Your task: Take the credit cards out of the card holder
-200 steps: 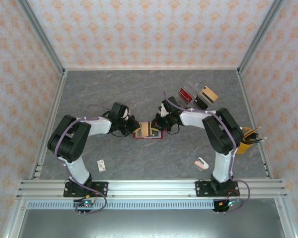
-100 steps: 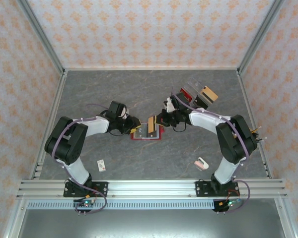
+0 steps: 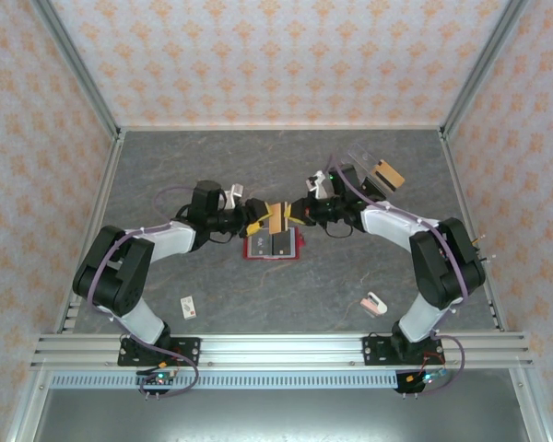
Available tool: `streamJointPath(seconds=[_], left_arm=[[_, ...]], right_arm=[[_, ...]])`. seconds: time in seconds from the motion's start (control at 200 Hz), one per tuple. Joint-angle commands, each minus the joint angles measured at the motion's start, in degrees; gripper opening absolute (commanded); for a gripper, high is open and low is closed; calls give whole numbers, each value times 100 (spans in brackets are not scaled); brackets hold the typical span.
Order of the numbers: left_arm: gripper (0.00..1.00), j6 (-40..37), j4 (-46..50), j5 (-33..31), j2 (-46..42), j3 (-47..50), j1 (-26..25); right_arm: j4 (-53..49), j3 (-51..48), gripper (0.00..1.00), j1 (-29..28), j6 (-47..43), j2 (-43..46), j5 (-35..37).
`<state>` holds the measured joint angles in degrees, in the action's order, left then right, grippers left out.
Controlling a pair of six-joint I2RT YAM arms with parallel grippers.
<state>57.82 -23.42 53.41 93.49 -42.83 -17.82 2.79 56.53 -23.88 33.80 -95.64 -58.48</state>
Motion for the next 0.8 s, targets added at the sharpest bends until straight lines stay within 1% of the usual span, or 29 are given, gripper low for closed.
streamJointPath(seconds=[0.0,0.13,0.185,0.26,0.4,0.455,0.51,0.571,0.666,0.796], left_arm=[[62,368,-995,409,-125,77,18],[52,662,-1487,416,-40,116,-36],[45,767,-1657,416,-22,110,-70],[34,838,-1754,391,-37,99,-107],[10,854,-1794,246,-137,117,-132],[0,917,-1864,204,-148,127,-142],[0,981,-1934,158,-157,130,-152],[0,1024,-1946,94,-186,126,-147],[0,1071,-1942,39,-230,92,-151],[0,1115,-1943,27,-254,58,-168]], right_arm=[[871,-68,0,71,533,159,-530],[1275,-109,0,124,862,159,-638],[1417,-127,0,134,963,145,-673],[1434,-116,0,136,1000,142,-656],[1660,-140,0,137,1165,86,-720],[2015,-192,10,136,1411,35,-772],[2303,-182,15,135,1624,-39,-794],[2389,-119,19,132,1728,-100,-751],[2568,-44,22,122,1889,-194,-718],[2617,72,24,51,1972,-314,-746]])
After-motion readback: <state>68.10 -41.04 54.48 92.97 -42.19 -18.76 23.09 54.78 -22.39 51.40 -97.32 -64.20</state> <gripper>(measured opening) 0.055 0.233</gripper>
